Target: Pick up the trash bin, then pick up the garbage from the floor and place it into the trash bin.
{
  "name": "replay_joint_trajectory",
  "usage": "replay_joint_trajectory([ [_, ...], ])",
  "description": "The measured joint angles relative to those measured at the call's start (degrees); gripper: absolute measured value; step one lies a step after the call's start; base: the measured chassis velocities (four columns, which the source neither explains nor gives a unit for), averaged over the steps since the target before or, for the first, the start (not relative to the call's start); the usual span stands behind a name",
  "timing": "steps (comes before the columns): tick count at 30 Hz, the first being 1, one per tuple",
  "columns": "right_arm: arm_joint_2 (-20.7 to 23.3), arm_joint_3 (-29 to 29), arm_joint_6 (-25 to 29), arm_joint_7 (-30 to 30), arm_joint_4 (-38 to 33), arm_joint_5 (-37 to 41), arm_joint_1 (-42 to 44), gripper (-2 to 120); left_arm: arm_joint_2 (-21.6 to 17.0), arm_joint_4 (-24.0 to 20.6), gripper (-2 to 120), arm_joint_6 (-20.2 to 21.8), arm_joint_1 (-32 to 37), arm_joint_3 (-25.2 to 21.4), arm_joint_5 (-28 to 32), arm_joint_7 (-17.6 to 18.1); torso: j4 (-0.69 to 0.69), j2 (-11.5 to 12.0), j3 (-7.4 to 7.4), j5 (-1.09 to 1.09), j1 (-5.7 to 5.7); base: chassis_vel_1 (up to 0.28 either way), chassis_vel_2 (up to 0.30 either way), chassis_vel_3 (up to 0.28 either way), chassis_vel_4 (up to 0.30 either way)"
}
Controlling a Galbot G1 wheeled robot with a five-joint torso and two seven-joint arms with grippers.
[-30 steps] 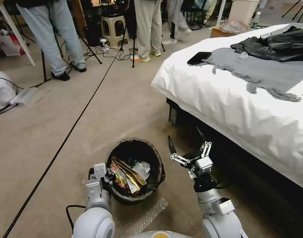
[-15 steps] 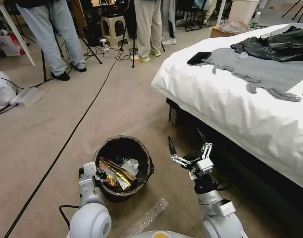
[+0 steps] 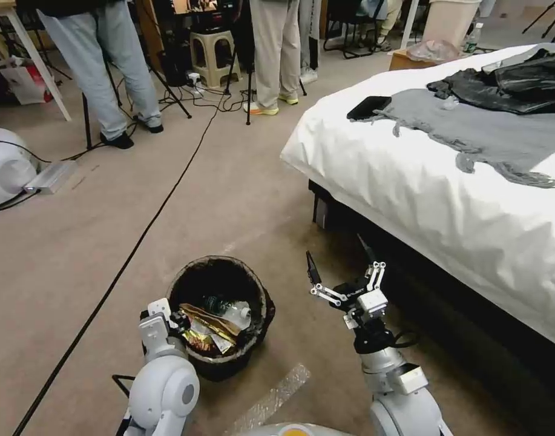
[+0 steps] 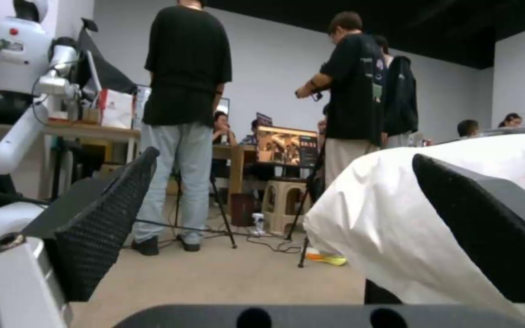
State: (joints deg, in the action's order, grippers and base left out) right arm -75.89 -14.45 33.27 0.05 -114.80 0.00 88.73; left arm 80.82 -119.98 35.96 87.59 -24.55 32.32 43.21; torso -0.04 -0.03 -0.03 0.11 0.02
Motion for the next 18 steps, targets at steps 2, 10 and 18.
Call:
replay_joint_trajectory([
  [2, 0.0, 0.0, 0.4, 0.7, 0.4, 0.0, 0.1, 100, 0.1, 0.0, 12, 0.4, -0.1, 0.2, 0.9, 0.0, 0.03, 0.0, 0.01, -0.07, 0.0, 0.0, 0.0, 0.0, 0.0],
  [10, 0.0, 0.0, 1.0, 1.8, 0.6, -0.1, 0.6, 100, 0.1, 0.0, 41, 0.4, 0.0, 0.5, 1.3, -1.2, 0.03, 0.0, 0.02, -0.12, -0.01, 0.0, 0.0, 0.0, 0.0],
  [18, -0.1, 0.2, 1.7, 3.5, 0.8, -0.5, 1.3, 100, 0.2, -1.0, 68, -1.1, 0.1, 1.3, 1.2, -3.8, 0.09, 0.0, 0.04, -0.24, -0.01, 0.0, 0.0, 0.0, 0.0],
])
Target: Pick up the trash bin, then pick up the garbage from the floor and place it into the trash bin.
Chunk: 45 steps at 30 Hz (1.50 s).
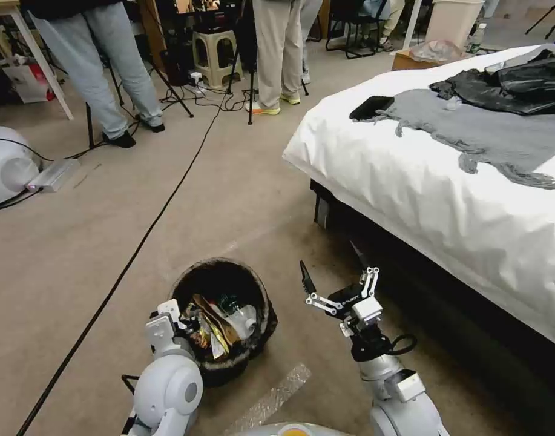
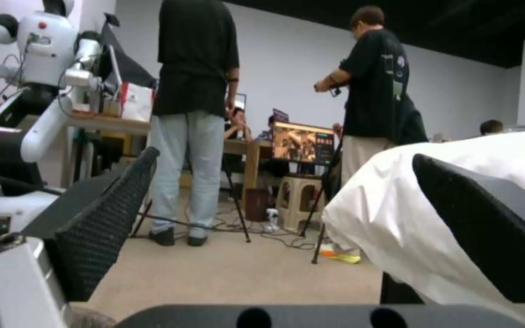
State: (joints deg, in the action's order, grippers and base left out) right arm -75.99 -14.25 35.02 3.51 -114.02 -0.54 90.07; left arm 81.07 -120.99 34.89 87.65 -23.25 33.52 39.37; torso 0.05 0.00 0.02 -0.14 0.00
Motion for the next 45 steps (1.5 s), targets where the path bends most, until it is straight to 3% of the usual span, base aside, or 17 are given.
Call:
replay_joint_trajectory([
  [15, 0.3, 1.0, 1.7, 3.9, 0.7, -0.9, 0.8, 100, 0.6, -2.1, 71, -1.1, -2.1, -0.1, -0.6, -0.4, -0.03, 0.0, 0.0, 0.12, 0.0, 0.0, 0.0, 0.0, 0.0],
  [21, 0.1, 1.0, 1.8, 3.6, 1.0, -0.9, 0.5, 100, 0.3, -3.8, 80, -3.0, -1.5, -0.4, -3.6, -1.9, -0.04, 0.0, -0.01, 0.14, 0.0, 0.0, 0.0, 0.0, 0.0],
  [23, -0.4, 1.4, 1.1, -0.4, 1.0, -0.9, 0.0, 100, 0.1, -5.1, 90, -6.7, -0.2, -0.6, -9.0, -4.4, -0.05, 0.0, -0.01, 0.14, 0.0, 0.0, 0.0, 0.0, 0.0],
  [32, -0.9, 1.6, -0.6, -5.2, 0.8, -1.2, -0.6, 100, 0.3, -5.5, 98, -15.9, 2.1, -0.6, -19.8, -9.8, -0.05, 0.0, -0.01, 0.14, 0.0, 0.0, 0.0, 0.0, 0.0],
  [35, -1.5, 1.4, -1.6, -6.4, -0.5, -1.0, -0.3, 100, 0.6, -4.8, 100, -23.2, 3.7, -0.5, -26.5, -14.2, -0.05, 0.0, -0.01, 0.13, 0.0, 0.0, 0.0, 0.0, 0.0],
  [36, -1.5, 1.4, -1.6, -6.4, -0.5, -1.0, -0.3, 100, 0.6, -4.8, 100, -23.2, 3.7, -0.5, -26.5, -14.2, -0.05, 0.0, -0.01, 0.13, 0.0, 0.0, 0.0, 0.0, 0.0],
  [39, -2.2, 1.0, -3.1, -7.7, -1.6, -0.9, -0.3, 100, 0.9, -4.4, 100, -28.3, 6.0, -0.1, -31.0, -15.8, -0.05, 0.0, -0.02, 0.14, 0.0, 0.0, 0.0, 0.0, 0.0],
  [45, -2.6, 0.7, -5.3, -10.0, -2.0, -1.1, -0.1, 100, 1.3, -2.6, 100, -31.6, 7.4, 0.1, -34.0, -16.4, -0.05, 0.0, -0.01, 0.13, 0.0, 0.0, 0.0, 0.0, 0.0],
])
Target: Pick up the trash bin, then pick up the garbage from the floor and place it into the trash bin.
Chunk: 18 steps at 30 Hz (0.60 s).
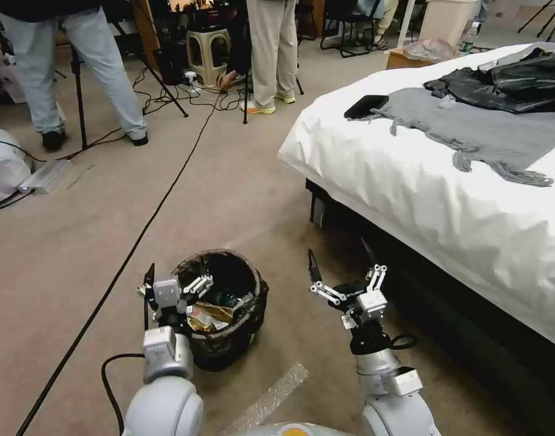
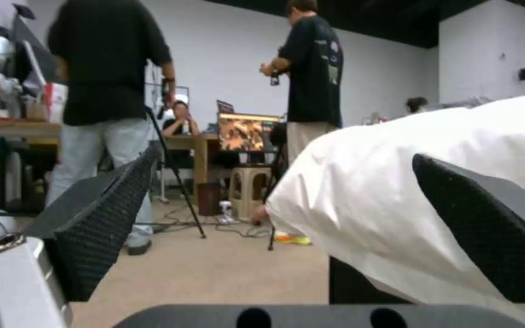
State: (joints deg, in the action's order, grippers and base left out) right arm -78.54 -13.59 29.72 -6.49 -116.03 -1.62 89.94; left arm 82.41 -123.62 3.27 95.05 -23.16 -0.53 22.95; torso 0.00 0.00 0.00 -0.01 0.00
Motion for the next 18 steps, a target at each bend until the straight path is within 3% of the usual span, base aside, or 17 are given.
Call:
replay_joint_trajectory([
  [18, 0.0, -0.1, -0.4, -0.3, 0.0, -0.4, 0.1, 100, 0.0, 0.2, 100, 0.1, -0.1, 0.0, 0.2, 0.1, 0.0, 0.0, 0.0, 0.0, 0.0, 0.0, 0.0, 0.0, 0.0],
])
